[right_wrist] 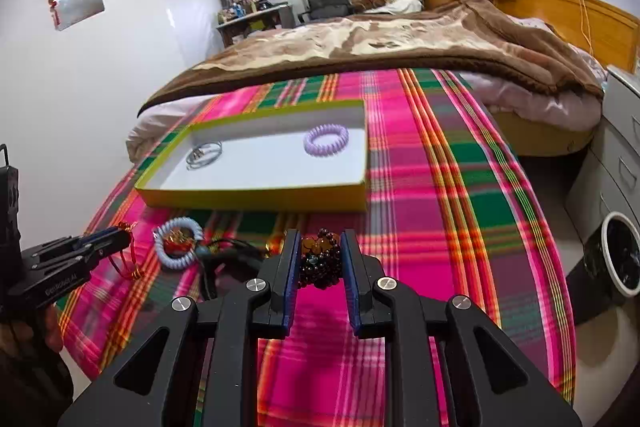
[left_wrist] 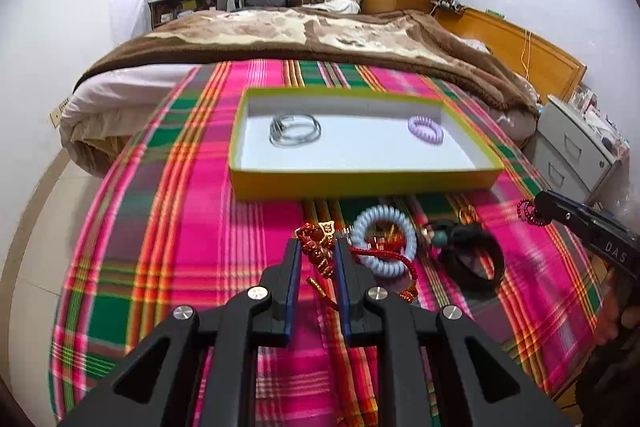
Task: Organize jewelry
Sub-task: 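Grasp the dark beaded bracelet with the right tool while the left grasps the red cord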
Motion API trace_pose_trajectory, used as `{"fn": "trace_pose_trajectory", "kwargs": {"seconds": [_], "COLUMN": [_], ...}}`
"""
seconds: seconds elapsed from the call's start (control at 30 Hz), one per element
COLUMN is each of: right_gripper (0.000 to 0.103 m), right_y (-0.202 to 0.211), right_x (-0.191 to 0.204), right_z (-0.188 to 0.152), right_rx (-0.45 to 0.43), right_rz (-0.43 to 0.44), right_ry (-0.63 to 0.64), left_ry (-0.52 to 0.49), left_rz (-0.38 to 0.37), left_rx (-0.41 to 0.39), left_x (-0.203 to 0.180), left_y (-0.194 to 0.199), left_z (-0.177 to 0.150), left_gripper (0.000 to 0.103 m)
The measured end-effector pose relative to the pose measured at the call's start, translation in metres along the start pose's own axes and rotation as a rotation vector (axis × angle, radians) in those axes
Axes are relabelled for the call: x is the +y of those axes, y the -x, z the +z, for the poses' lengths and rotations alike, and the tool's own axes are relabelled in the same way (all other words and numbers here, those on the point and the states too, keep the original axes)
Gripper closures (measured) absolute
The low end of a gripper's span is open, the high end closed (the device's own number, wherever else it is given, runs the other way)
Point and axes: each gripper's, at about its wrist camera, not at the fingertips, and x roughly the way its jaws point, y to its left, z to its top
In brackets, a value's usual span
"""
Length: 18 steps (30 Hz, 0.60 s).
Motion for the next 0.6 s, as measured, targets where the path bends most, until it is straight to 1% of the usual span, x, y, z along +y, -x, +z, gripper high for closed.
{"fn": "trace_pose_trajectory", "kwargs": {"seconds": [0.37, 0.5, 0.6], "right_gripper": [0.082, 0.082, 0.082], "right_y": [-0.007, -0.022, -0.036], "right_x": [0.019, 0.023, 0.026], "right_z": [0.031, 0.051, 0.065], "right_rx": [-0.048, -0.052, -0.046], "right_rz": [0.03, 0.043, 0.038], "right_ry": [0.054, 0.074, 0.089], "left_ry": [0.007, 0.024, 0.014], "left_rz": [-0.002, -0.011, -0.005], "left_rx": [-0.051, -0.058, -0.061], "left_x": [0.007, 0.011, 0.012], "left_y": [-0.005, -0.015, -0.024], "left_z": [0.036, 0.051, 0.061], "left_gripper": [0.086, 0.086, 0.086]}}
